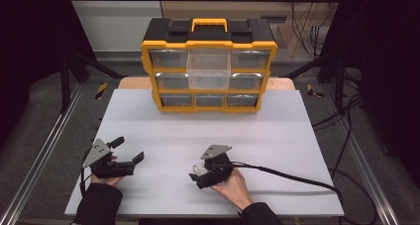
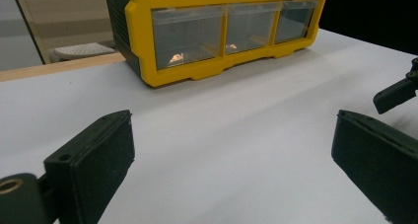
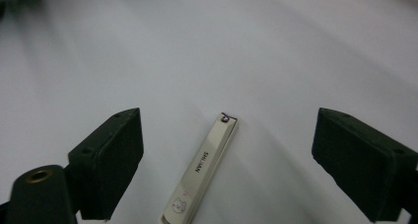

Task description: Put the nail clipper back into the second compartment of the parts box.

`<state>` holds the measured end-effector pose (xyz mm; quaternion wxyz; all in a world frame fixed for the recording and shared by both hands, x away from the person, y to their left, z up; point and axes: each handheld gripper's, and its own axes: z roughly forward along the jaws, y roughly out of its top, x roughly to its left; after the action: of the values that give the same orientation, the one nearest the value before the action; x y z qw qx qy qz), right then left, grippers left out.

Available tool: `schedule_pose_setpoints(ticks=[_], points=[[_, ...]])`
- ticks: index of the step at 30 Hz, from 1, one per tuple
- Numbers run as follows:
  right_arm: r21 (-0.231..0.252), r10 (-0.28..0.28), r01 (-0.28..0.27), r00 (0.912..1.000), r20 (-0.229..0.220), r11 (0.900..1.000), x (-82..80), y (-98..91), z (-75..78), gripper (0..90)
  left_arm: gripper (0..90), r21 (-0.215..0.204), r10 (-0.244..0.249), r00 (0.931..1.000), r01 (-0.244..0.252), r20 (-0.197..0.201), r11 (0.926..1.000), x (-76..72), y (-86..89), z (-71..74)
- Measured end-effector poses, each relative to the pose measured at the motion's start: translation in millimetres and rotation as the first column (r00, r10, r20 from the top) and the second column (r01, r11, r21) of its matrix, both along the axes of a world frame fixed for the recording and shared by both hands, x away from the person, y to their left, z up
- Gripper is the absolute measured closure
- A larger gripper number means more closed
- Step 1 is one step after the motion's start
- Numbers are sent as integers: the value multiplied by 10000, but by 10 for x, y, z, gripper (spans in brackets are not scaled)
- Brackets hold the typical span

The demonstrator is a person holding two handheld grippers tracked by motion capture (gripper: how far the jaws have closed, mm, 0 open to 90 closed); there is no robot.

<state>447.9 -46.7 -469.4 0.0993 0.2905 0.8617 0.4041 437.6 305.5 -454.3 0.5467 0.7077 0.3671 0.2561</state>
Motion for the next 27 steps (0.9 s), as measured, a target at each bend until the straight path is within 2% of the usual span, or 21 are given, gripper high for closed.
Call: schedule_pose_setpoints(ticks=[8, 9, 17, 22, 27], points=[[-312, 138, -148, 9994, -309, 9994, 25, 20, -76, 292, 26, 4, 9, 10000, -9, 1, 10000, -1, -2, 1], [-375, 143, -158, 9991, -398, 9992, 26, 21, -79, 332, 26, 5, 8, 10000, -8, 0, 10000, 0, -1, 0], [-467, 306, -333, 9979, -575, 9984, 23, 28, -91, 457, 27, 3, 0, 10000, 0, -21, 10000, 2, -2, -2], [-645, 388, -420, 9980, -502, 9970, 6, 50, -100, 515, 27, 8, -1, 10000, 1, -34, 10000, 3, -2, -3], [-945, 587, -605, 9980, -225, 9937, -14, 88, -106, 579, 28, -13, 11, 10000, -11, -23, 10000, 0, 1, 0]])
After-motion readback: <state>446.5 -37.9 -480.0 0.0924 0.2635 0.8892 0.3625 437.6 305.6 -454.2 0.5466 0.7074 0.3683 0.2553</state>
